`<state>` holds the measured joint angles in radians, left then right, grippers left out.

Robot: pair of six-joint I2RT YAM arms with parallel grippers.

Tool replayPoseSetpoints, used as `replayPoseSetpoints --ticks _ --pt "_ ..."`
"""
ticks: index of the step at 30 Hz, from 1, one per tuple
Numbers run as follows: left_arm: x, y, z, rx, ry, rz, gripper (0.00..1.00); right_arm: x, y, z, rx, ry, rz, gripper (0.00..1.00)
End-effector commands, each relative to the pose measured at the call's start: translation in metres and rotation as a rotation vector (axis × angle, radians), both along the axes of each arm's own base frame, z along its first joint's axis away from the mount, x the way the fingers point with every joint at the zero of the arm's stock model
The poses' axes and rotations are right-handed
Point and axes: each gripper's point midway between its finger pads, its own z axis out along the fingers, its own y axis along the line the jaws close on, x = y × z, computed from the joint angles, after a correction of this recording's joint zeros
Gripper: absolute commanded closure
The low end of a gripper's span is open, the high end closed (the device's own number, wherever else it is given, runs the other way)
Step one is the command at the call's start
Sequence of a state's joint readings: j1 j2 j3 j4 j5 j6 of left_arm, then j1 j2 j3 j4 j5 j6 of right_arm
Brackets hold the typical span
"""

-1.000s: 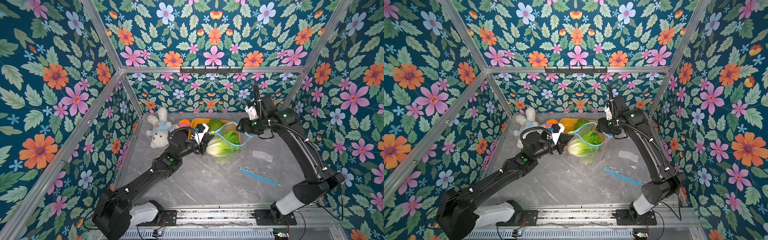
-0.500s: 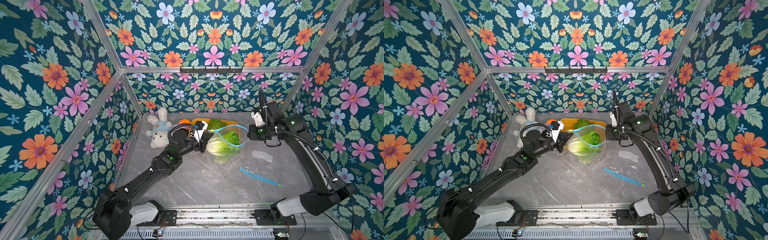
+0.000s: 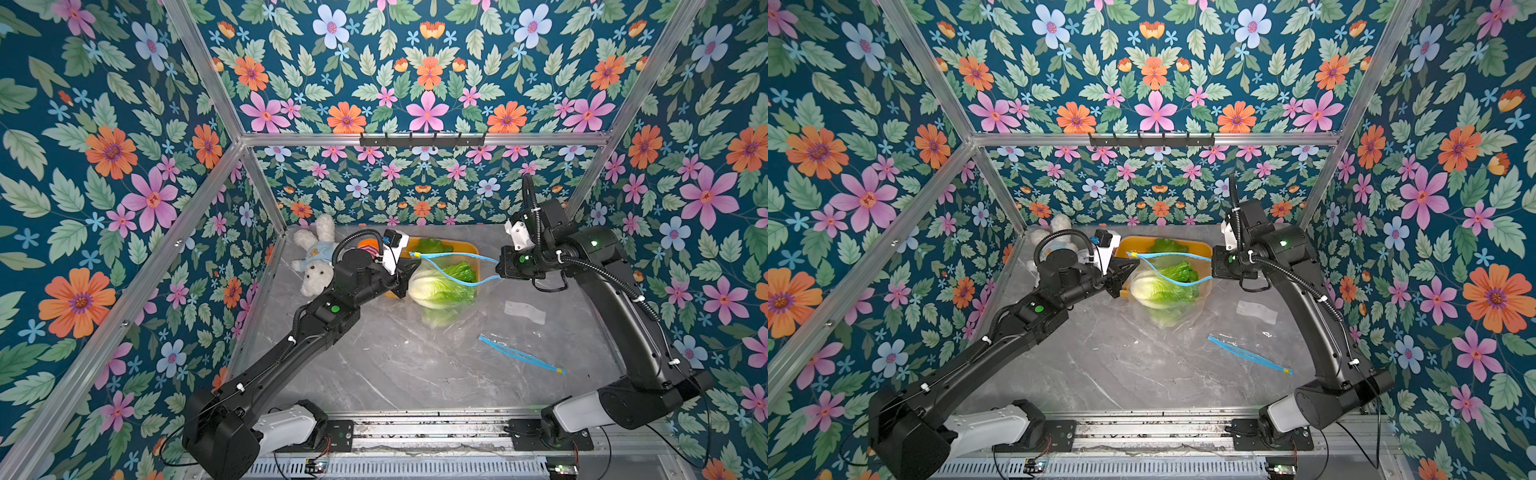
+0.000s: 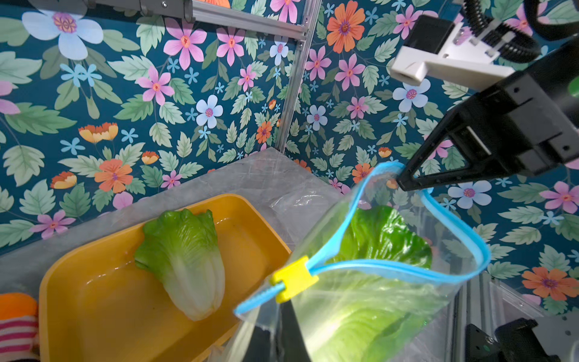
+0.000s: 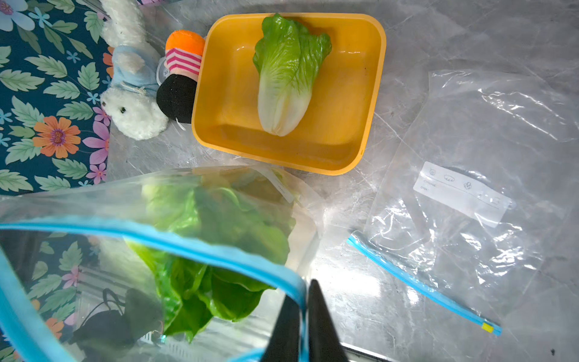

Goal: Put the chinese cabbages into a zipper bag and zip it
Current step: Adjust the zipper food storage bag at the center of the board, then zip the zipper on the zipper food storage bag.

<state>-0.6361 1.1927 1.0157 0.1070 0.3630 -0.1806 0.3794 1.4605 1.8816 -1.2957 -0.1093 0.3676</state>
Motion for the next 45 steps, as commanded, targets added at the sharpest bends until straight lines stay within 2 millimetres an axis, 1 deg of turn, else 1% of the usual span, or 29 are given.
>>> replayPoseSetpoints --ticks 1,3,4,6,8,9,11,13,15,19,22,27,31,33,40,43,45 --pt "0.010 0.003 0.005 -0.035 0.026 0.032 1.00 0.004 0.000 0.006 0.001 -0.024 -0.009 0.77" --pt "0.018 0.002 0.000 -0.037 0.055 0.020 1.00 0.010 0.008 0.013 0.019 -0.049 0.030 0.68" --pt "0.021 0.002 0.001 -0.045 0.057 0.015 1.00 0.014 0.011 0.019 0.028 -0.078 0.051 0.67" --pt "0.029 0.006 0.001 -0.053 0.061 0.041 1.00 0.019 0.023 0.033 0.067 -0.142 0.120 0.62" --pt "0.033 0.005 0.003 -0.051 0.059 0.032 1.00 0.019 0.051 0.051 0.150 -0.222 0.292 0.57" --pt "0.034 0.004 0.003 -0.044 0.058 0.024 1.00 0.020 0.060 0.056 0.173 -0.252 0.339 0.56" --pt "0.029 0.000 0.003 -0.019 0.047 -0.026 1.00 0.019 0.084 0.064 0.199 -0.310 0.479 0.53" --pt "0.017 -0.006 0.003 0.012 0.026 -0.105 1.00 0.009 0.106 0.070 0.246 -0.356 0.641 0.53" --pt "0.008 -0.008 0.005 0.045 0.011 -0.161 1.00 0.008 0.117 0.080 0.283 -0.420 0.725 0.53" --pt "-0.001 -0.011 0.004 0.106 -0.013 -0.226 1.00 0.014 0.121 0.089 0.263 -0.536 0.789 0.53" --pt "-0.010 -0.013 0.011 0.115 -0.039 -0.274 1.00 0.007 0.125 0.091 0.282 -0.591 0.866 0.55" --pt "-0.009 -0.010 0.019 0.132 -0.063 -0.264 1.00 -0.015 0.132 0.088 0.356 -0.600 0.982 0.54" --pt "-0.013 -0.012 0.022 0.132 -0.069 -0.288 1.00 -0.019 0.139 0.082 0.376 -0.603 1.024 0.51" --pt "-0.018 -0.012 0.023 0.135 -0.070 -0.310 1.00 -0.018 0.144 0.077 0.347 -0.603 1.041 0.50" --pt "-0.030 -0.011 0.024 0.163 -0.079 -0.361 1.00 -0.015 0.149 0.083 0.319 -0.650 1.074 0.50" --pt "-0.032 -0.010 0.027 0.161 -0.085 -0.366 1.00 -0.018 0.158 0.078 0.330 -0.622 1.115 0.50" --pt "-0.032 -0.009 0.028 0.161 -0.083 -0.363 1.00 -0.021 0.165 0.071 0.332 -0.591 1.142 0.50"
